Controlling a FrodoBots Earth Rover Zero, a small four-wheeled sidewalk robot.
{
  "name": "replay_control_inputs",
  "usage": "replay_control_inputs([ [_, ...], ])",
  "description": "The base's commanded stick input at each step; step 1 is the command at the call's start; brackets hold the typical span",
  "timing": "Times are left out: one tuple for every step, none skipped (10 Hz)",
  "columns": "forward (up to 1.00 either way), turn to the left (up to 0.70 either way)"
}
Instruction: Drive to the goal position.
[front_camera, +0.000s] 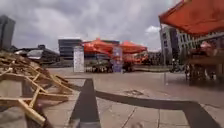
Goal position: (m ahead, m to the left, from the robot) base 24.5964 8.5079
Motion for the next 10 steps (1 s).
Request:
replay_control_inputs([
  [0.85, -0.02],
  [0.85, -0.02],
  [0.85, -0.02],
  [0.85, -0.02],
  [0.85, -0.01],
  [0.85, 0.05],
  [0.85, 0.32],
  [0.85, 0.32],
  [0.85, 0.32],
  [0.85, 0.32],
])
